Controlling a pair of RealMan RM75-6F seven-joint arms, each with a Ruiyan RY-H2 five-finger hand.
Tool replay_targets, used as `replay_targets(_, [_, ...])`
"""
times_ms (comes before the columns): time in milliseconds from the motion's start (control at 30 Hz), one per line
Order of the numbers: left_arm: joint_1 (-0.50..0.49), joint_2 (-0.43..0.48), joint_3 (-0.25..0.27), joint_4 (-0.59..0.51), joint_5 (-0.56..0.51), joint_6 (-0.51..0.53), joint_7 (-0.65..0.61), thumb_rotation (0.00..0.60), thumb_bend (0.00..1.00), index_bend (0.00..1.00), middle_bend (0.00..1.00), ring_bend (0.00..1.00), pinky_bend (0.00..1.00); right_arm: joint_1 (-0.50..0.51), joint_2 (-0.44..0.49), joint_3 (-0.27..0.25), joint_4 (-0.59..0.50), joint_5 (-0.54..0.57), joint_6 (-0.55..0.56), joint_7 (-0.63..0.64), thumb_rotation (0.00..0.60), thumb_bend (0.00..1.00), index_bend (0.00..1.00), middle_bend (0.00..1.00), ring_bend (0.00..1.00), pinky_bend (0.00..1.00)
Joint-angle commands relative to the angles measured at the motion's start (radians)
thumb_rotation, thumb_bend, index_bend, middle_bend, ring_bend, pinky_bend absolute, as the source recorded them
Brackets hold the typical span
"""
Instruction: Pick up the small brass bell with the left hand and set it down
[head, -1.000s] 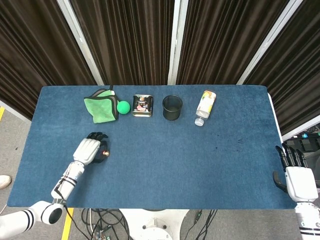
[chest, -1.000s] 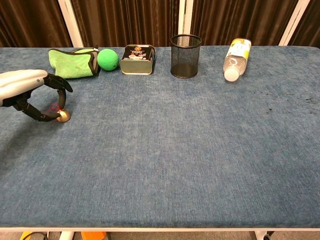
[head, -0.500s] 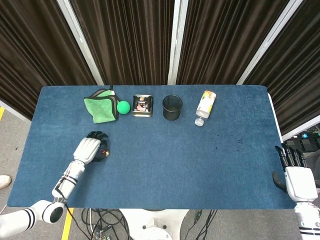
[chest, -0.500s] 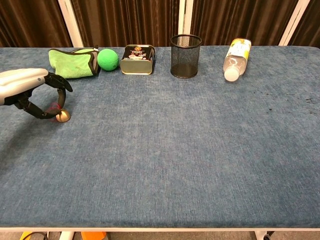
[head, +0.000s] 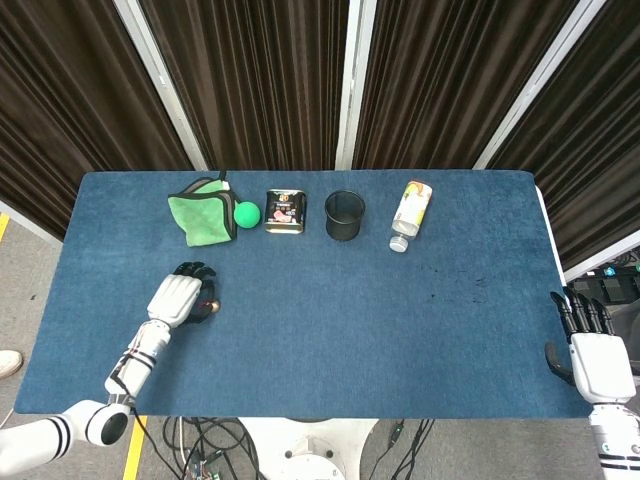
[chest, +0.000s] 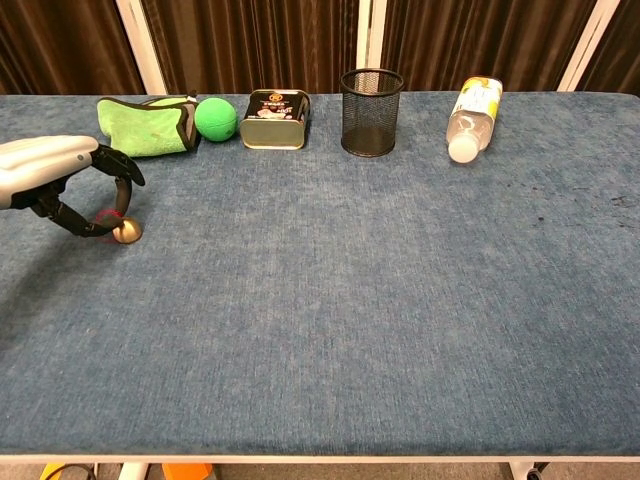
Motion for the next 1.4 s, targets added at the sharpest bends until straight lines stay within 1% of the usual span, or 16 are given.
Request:
replay_targets(33, [0.003,0.018,-0.004,-0.031,0.006,0.021,0.013,0.600,0.44,0.62,0.24,0.10,0.14,0.000,0.001,0.001,0.000,0.000,0.000,0.001,0.600,0.38,0.00,0.00,0.00,0.00])
replay_targets(267, [0.016,0.121,-0.047,-0.214,0.047,0.119,0.023,0.600,0.44,0.62,0.25,0.10,0.14,-0.001,0.003,0.000,-0.003,-0.004,0.005,0.000,0.600,0.38,0.00,0.00,0.00,0.00])
replay_targets(400, [0.026,0.166,-0.072,-0.275,0.045,0.165,0.041,0.600,0.44,0.63,0.26,0.10,0.14,-0.001,0.003,-0.001,-0.004,-0.007,0.007,-0.002,0.600,0.38,0.00,0.00,0.00,0.00])
replay_targets(567, [0.013,0.211,-0.034,-0.394,0.010,0.041,-0.047,0.600,0.44,0.63,0.26,0.10,0.15,0.003,0.001,-0.001,-0.001,-0.007,-0.001,0.003,0.600,0.38,0.00,0.00,0.00,0.00])
replay_targets(600, [0.009,0.219,-0.032,-0.399,0.012,0.031,-0.047,0.600,0.44,0.62,0.26,0.10,0.15,0.004,0.000,-0.001,-0.001,-0.008,-0.002,0.002,0.600,0.38,0.00,0.00,0.00,0.00])
replay_targets(667, [0.007,0.196,-0.027,-0.319,0.049,0.114,0.138,0.600,0.44,0.62,0.26,0.10,0.15,0.004,0.000,-0.002,-0.002,-0.012,0.001,0.000,0.600,0.38,0.00,0.00,0.00,0.00])
replay_targets(733, [0.013,0.161,-0.032,-0.283,0.005,0.150,0.250,0.600,0.44,0.62,0.26,0.11,0.15,0.002,0.003,-0.002,-0.001,-0.014,0.006,0.001,0.600,0.38,0.00,0.00,0.00,0.00])
replay_targets(833, [0.014,0.186,-0.040,-0.355,-0.079,0.087,0.200,0.600,0.45,0.63,0.27,0.12,0.15,0.000,0.004,0.002,0.002,-0.005,0.007,0.006,0.600,0.38,0.00,0.00,0.00,0.00])
replay_targets(933, [0.011,0.243,-0.059,-0.467,-0.112,-0.029,-0.012,0.600,0.45,0.62,0.27,0.12,0.15,0.002,0.001,0.002,0.007,-0.001,0.000,0.010,0.600,0.38,0.00,0.00,0.00,0.00])
replay_targets(967, [0.006,0.263,-0.059,-0.460,-0.082,-0.035,-0.023,0.600,0.45,0.62,0.27,0.12,0.15,0.003,-0.001,0.000,0.008,-0.003,-0.003,0.010,0.600,0.38,0.00,0.00,0.00,0.00])
replay_targets(1000, [0.003,0.259,-0.048,-0.419,-0.039,0.005,0.051,0.600,0.45,0.62,0.27,0.12,0.15,0.004,-0.002,-0.002,0.007,-0.005,-0.004,0.009,0.600,0.38,0.00,0.00,0.00,0.00])
replay_targets(1033, [0.004,0.229,-0.034,-0.345,0.009,0.085,0.191,0.600,0.45,0.63,0.27,0.12,0.15,0.005,-0.003,-0.003,0.006,-0.010,-0.004,0.007,0.600,0.38,0.00,0.00,0.00,0.00])
replay_targets(1067, [0.008,0.201,-0.032,-0.309,0.012,0.125,0.258,0.600,0.45,0.63,0.28,0.12,0.15,0.005,-0.002,-0.003,0.006,-0.011,-0.003,0.007,0.600,0.38,0.00,0.00,0.00,0.00])
replay_targets(1200, [0.020,0.167,-0.035,-0.299,-0.047,0.163,0.339,0.600,0.45,0.63,0.28,0.12,0.14,0.002,0.003,0.001,0.004,-0.008,0.006,0.009,0.600,0.38,0.00,0.00,0.00,0.00])
replay_targets(1333, [0.014,0.221,-0.009,-0.434,-0.029,0.078,0.227,0.600,0.45,0.63,0.28,0.12,0.14,0.003,0.001,0.002,0.008,0.002,-0.005,0.012,0.600,0.38,0.00,0.00,0.00,0.00])
replay_targets(1400, [0.008,0.212,-0.010,-0.381,0.000,0.118,0.303,0.600,0.45,0.63,0.28,0.12,0.14,0.005,-0.001,0.000,0.009,0.000,-0.008,0.014,0.600,0.38,0.00,0.00,0.00,0.00])
